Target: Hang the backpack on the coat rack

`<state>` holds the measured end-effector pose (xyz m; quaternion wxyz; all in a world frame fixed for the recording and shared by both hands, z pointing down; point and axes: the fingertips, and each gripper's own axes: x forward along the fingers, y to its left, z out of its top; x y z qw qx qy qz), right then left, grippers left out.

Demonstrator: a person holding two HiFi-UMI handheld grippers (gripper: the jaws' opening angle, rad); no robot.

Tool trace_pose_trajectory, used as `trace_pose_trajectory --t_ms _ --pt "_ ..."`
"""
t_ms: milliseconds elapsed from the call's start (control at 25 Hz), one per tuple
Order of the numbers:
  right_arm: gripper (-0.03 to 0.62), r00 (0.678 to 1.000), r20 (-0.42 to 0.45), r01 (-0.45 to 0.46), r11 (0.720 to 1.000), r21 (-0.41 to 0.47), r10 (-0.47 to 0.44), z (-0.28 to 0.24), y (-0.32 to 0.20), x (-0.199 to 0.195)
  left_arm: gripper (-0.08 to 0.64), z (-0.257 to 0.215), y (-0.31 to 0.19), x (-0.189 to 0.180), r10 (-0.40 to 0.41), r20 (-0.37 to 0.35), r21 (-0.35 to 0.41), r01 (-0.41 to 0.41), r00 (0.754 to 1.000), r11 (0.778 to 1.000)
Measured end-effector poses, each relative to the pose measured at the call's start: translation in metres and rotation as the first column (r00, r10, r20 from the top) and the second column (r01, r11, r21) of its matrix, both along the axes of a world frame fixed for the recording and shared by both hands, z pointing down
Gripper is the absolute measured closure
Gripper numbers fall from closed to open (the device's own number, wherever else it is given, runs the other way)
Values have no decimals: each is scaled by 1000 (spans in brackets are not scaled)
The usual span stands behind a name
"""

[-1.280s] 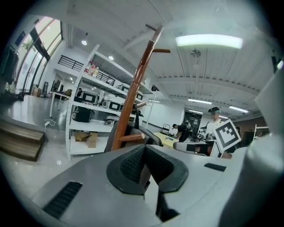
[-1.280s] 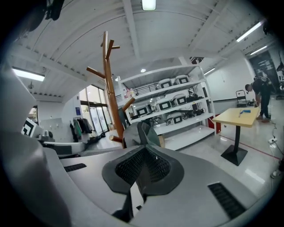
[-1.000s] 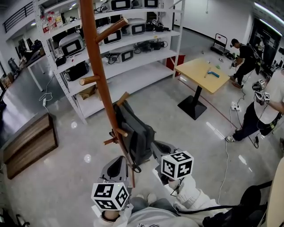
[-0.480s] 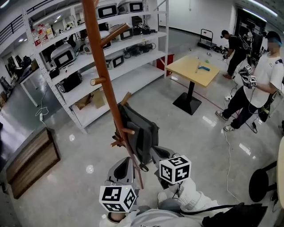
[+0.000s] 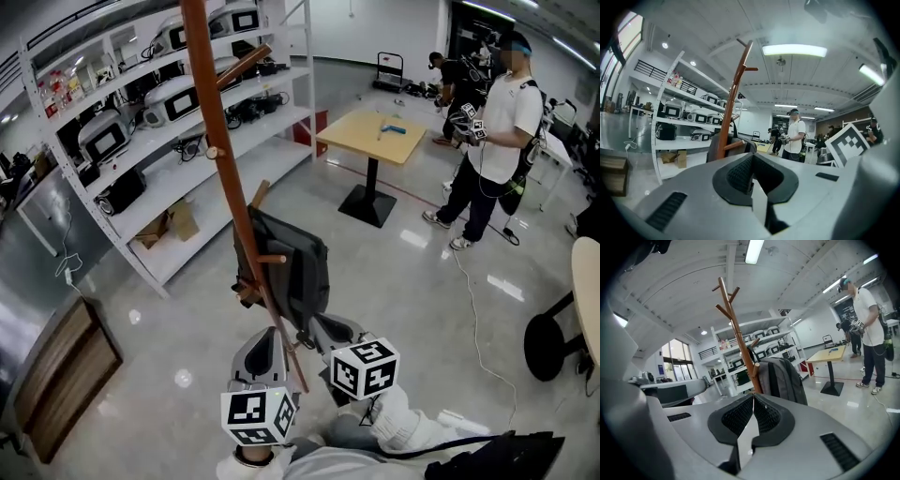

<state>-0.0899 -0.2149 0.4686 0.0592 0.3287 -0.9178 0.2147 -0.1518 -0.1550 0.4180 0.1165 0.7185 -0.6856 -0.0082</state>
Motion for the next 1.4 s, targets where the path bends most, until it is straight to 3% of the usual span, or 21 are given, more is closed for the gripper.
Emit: trace_pose_trajectory --t_ms 240,880,1400 --pt "578 1000 -19 -23 999 22 23 -4 12 9 557 4 12 6 -2 -12 -6 2 1000 1000" --pt "580 998 -36 51 997 57 -49 -7 38 13 557 8 29 13 -54 -23 -6 54 998 999" --pt "580 998 -51 28 998 52 -26 -2 45 25 557 11 37 20 -55 -18 -12 55 998 998"
